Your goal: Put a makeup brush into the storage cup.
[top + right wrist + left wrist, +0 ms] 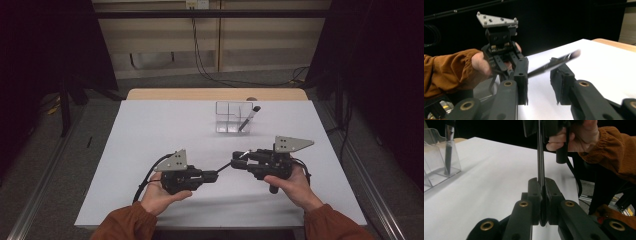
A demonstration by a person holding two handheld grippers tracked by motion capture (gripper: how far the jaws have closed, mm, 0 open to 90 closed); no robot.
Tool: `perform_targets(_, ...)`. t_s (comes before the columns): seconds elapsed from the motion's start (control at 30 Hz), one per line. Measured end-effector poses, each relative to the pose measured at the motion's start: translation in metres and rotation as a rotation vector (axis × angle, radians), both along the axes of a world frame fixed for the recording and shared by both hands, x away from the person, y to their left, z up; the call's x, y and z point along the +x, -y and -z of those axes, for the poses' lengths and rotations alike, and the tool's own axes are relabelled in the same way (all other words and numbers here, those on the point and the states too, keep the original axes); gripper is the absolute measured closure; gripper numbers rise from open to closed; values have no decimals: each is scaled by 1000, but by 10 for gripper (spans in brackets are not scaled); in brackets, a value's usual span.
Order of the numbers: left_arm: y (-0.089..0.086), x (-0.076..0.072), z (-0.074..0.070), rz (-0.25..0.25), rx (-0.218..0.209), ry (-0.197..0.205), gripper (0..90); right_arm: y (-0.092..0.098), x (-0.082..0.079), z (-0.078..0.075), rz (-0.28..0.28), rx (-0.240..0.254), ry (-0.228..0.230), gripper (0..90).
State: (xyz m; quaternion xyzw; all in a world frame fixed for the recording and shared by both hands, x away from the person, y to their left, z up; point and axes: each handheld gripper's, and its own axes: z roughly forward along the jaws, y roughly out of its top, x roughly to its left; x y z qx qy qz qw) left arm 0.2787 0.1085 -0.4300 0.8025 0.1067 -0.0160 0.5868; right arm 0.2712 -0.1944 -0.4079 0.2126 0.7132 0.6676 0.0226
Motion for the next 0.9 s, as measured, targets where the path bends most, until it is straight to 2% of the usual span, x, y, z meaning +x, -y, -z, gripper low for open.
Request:
perform_targets(0.1, 2, -1, 1, 3, 6, -3, 847, 2, 0, 0, -21, 17, -13, 763)
perform_targets(0.27, 8, -1, 5, 13, 25, -7, 844, 1, 1, 0, -32, 42, -30, 797)
perform_targets(0.57, 11, 0, 4, 5, 14, -11, 846, 1, 3, -1, -30, 80, -44, 815)
perform_targets(0.73, 10, 2, 5, -21, 10, -11, 823, -1, 3, -1, -41, 98, -67, 848)
perform_targets(0.9, 9, 3, 5, -48, 9, -8, 753, -4, 2, -4, -43, 76, -75, 854)
